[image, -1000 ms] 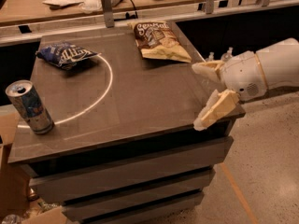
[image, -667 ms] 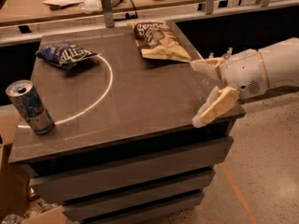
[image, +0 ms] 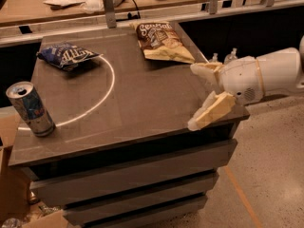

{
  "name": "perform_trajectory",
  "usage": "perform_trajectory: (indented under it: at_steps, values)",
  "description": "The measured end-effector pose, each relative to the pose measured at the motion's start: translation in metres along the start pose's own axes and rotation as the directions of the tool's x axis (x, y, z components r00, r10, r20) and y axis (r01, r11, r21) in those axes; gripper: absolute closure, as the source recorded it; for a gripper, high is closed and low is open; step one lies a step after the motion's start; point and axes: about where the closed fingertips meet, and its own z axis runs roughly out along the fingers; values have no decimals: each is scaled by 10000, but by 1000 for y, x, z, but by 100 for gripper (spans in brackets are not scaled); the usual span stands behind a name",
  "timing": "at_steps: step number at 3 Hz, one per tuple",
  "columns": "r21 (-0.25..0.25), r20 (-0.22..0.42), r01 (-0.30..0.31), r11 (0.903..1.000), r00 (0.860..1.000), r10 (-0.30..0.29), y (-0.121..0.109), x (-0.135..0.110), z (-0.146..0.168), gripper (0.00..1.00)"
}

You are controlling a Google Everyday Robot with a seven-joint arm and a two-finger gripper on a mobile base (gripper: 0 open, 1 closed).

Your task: Move blue chip bag near brown chip bag

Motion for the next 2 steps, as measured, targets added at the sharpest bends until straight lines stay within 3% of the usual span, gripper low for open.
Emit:
perform_trajectory:
  at_steps: [1, 2]
  values:
    - [409, 1044, 77, 9991, 9945, -120, -12, 3, 35, 0]
    - [890, 1566, -62, 9960, 9876, -78, -24, 6, 64, 0]
